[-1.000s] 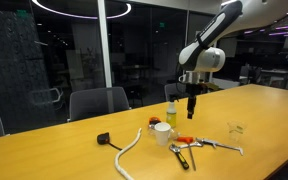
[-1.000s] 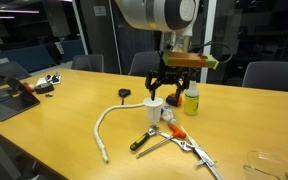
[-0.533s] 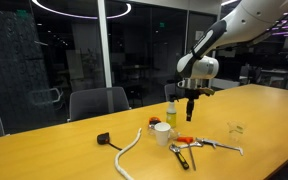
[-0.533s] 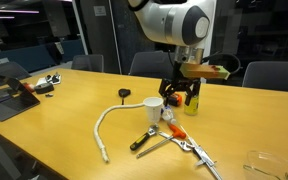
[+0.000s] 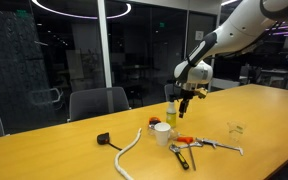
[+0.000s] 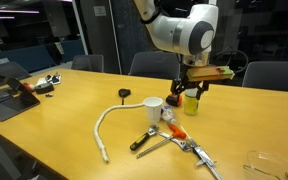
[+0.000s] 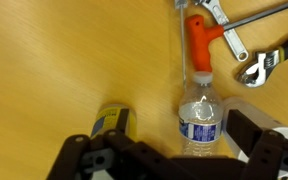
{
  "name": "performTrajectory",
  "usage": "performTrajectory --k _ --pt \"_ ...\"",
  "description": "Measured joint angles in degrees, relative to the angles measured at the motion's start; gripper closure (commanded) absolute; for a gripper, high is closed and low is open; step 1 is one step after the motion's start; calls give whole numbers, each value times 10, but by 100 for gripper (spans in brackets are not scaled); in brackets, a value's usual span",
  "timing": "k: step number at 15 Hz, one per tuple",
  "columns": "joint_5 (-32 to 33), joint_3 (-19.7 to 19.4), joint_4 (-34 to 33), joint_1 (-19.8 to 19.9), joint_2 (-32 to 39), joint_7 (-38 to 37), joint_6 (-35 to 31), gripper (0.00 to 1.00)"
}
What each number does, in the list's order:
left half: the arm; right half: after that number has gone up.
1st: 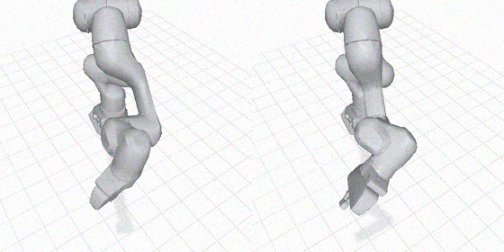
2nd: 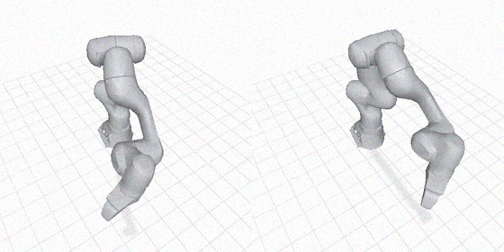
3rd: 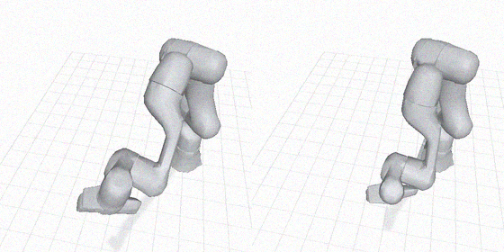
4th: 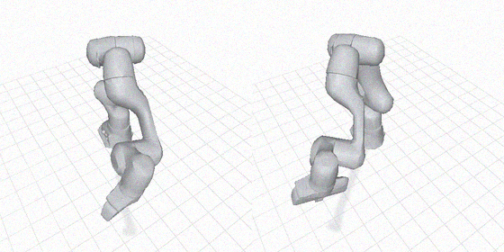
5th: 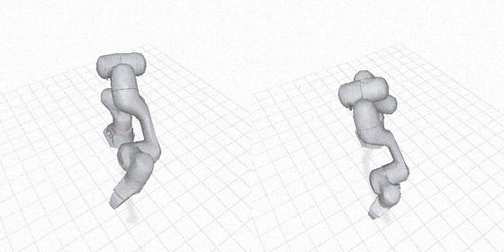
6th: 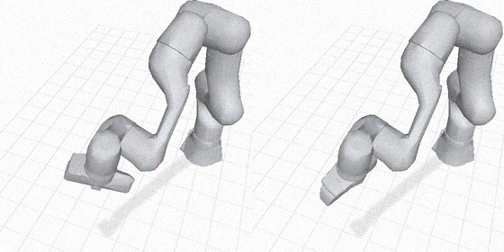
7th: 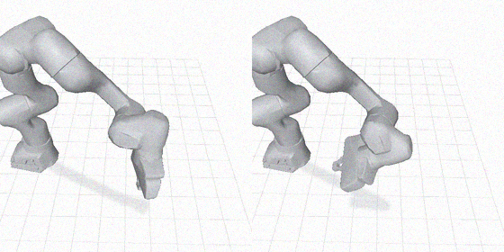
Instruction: Pick up the water bottle and move it to the front of the table
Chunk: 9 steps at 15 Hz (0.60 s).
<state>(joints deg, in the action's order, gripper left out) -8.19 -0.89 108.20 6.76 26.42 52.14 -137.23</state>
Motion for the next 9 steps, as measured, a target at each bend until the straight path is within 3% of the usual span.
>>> performTrajectory --k 9 --pt "36 25 -6 -1 50 -54 -106 0"
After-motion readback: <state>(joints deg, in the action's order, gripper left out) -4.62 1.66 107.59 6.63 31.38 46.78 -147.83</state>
